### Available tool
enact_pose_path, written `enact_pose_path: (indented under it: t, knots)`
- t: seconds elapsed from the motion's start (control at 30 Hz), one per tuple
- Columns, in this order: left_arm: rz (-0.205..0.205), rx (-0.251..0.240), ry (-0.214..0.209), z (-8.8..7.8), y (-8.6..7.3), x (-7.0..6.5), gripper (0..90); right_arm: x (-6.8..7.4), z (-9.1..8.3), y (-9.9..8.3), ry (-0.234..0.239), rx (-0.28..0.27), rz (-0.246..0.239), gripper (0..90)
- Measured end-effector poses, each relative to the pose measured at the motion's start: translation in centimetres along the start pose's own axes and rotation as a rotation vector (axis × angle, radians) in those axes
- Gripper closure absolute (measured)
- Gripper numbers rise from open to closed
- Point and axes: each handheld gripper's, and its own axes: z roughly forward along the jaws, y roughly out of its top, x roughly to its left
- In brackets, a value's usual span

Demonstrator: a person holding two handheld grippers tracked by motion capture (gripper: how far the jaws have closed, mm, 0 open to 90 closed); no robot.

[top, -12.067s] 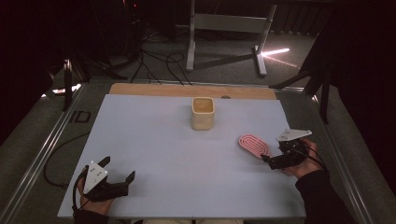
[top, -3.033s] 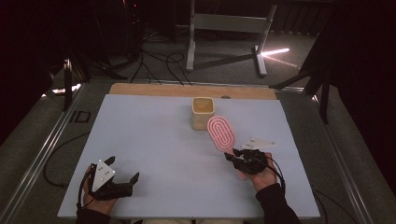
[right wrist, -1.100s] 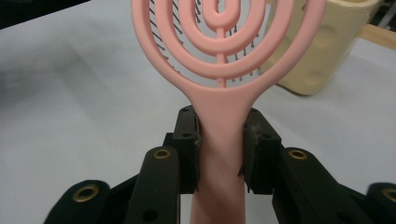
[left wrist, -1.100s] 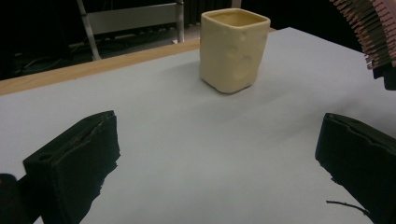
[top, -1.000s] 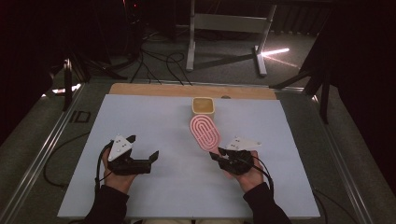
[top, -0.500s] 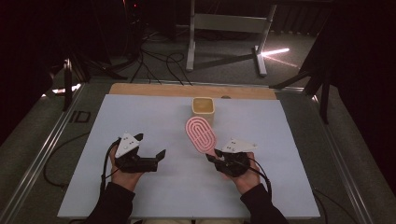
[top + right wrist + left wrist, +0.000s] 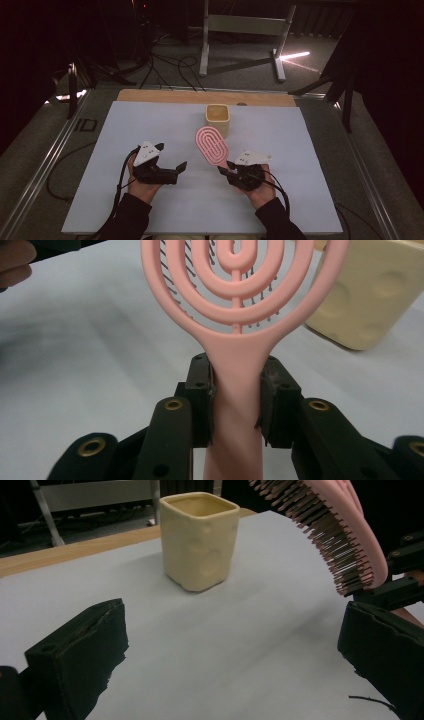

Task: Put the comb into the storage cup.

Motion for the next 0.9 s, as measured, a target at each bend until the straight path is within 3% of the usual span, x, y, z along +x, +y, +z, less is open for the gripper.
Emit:
enact_pose_path:
  t: [0.9]
  knots:
    - [-0.007, -0.008, -0.103, 2.6, 1.2, -2.4, 1.6, 0.6, 0.4, 0.0, 0.017, -0.005, -0.022, 70.5]
